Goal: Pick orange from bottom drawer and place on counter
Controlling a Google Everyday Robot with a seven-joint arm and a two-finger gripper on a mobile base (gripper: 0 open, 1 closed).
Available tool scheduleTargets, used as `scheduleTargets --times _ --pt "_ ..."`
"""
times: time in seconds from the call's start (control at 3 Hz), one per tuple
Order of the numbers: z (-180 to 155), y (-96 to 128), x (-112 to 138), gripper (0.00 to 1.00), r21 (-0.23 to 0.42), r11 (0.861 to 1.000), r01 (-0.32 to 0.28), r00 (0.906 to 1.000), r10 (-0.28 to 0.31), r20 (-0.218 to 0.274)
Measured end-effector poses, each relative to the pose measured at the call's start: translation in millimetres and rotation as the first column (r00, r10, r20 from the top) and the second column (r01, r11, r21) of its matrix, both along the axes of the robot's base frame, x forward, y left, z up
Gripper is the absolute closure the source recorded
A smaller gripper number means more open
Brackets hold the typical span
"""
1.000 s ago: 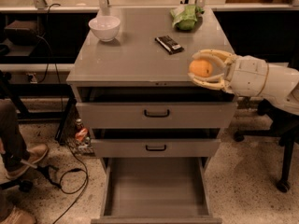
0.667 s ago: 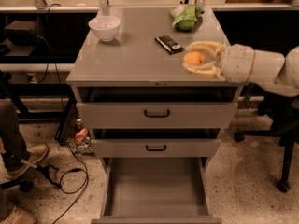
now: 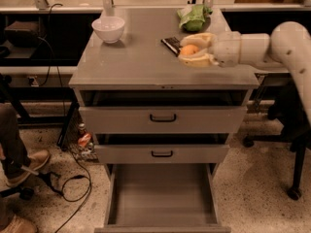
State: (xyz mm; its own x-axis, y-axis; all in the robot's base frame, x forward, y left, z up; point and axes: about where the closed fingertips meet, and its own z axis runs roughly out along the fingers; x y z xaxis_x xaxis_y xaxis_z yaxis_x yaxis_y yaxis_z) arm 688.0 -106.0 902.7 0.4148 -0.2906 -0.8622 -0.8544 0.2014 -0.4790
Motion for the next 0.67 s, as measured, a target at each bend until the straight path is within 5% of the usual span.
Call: scheduleTargets --times 0.33,0.67 --pt "-22.0 19.0 35.6 1.0 -0.021 0.999 -0.029 0.993 0.027 -0.115" --pt "-37.7 31.7 52.4 1.0 -0.019 0.999 -0.05 0.9837 0.046 -0.174"
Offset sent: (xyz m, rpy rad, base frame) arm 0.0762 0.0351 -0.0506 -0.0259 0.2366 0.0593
